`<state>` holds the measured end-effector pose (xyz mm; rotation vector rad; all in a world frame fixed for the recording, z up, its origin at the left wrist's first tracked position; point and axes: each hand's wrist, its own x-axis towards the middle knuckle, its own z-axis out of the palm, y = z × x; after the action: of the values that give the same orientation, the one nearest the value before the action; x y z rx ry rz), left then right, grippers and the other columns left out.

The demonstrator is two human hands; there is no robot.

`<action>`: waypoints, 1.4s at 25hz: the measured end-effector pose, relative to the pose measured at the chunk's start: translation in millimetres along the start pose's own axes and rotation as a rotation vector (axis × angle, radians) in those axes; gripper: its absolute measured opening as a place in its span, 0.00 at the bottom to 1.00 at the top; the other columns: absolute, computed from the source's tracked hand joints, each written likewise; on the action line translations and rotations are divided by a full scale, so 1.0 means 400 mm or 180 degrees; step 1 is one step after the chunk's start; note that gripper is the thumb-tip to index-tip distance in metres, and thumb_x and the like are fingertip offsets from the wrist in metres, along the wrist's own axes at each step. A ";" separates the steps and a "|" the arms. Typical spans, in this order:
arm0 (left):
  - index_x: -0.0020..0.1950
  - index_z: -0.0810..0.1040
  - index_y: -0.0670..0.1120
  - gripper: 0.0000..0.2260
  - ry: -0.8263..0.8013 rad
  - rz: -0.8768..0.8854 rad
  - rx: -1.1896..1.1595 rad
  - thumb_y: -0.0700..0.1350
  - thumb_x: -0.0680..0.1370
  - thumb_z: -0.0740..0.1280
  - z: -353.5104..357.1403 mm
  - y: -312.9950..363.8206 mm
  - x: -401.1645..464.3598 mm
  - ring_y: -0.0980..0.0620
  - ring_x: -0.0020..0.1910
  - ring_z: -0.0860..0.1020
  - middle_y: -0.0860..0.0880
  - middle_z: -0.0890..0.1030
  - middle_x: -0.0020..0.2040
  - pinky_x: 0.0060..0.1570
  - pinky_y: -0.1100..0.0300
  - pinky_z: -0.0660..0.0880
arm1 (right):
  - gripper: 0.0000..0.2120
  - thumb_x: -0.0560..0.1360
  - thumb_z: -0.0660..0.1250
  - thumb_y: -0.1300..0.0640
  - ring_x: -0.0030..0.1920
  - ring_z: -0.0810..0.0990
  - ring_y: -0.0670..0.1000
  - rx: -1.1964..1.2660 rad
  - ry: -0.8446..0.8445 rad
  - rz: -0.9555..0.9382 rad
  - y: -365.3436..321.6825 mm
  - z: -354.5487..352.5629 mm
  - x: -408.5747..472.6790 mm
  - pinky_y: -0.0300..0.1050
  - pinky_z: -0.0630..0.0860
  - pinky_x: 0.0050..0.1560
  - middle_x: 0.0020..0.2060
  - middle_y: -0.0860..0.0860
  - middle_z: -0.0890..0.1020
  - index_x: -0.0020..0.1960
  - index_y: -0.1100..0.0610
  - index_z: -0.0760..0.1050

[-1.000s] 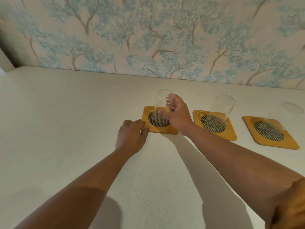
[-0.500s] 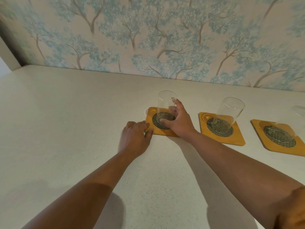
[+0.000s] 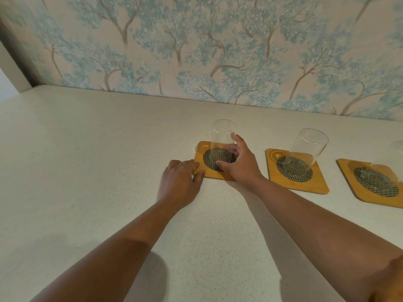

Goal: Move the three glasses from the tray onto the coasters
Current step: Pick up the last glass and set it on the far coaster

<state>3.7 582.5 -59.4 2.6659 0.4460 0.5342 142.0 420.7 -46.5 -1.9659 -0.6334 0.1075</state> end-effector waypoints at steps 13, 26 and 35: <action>0.65 0.81 0.49 0.20 -0.0030 0.0035 0.0017 0.59 0.82 0.62 -0.003 0.003 -0.002 0.48 0.62 0.74 0.53 0.82 0.65 0.59 0.48 0.73 | 0.50 0.67 0.82 0.50 0.64 0.76 0.46 0.0027 0.0004 0.0021 0.005 0.002 -0.001 0.24 0.68 0.50 0.65 0.49 0.79 0.80 0.48 0.56; 0.66 0.81 0.50 0.20 -0.0041 0.0025 0.0031 0.59 0.82 0.62 0.000 0.002 0.000 0.47 0.63 0.74 0.53 0.81 0.66 0.59 0.48 0.74 | 0.55 0.67 0.82 0.52 0.66 0.76 0.48 -0.0032 0.0048 0.0000 0.000 0.006 -0.010 0.26 0.67 0.54 0.66 0.51 0.79 0.82 0.51 0.50; 0.65 0.81 0.49 0.19 -0.0035 0.0046 0.0016 0.58 0.82 0.63 -0.003 0.004 -0.002 0.47 0.62 0.74 0.52 0.82 0.65 0.58 0.48 0.74 | 0.58 0.67 0.82 0.52 0.65 0.77 0.48 -0.0154 0.0087 -0.0005 0.001 0.009 -0.010 0.26 0.68 0.55 0.66 0.51 0.78 0.83 0.54 0.47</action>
<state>2.8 581.3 -58.0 2.6775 0.4258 0.5230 137.3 421.7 -49.3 -2.0101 -0.6248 0.0649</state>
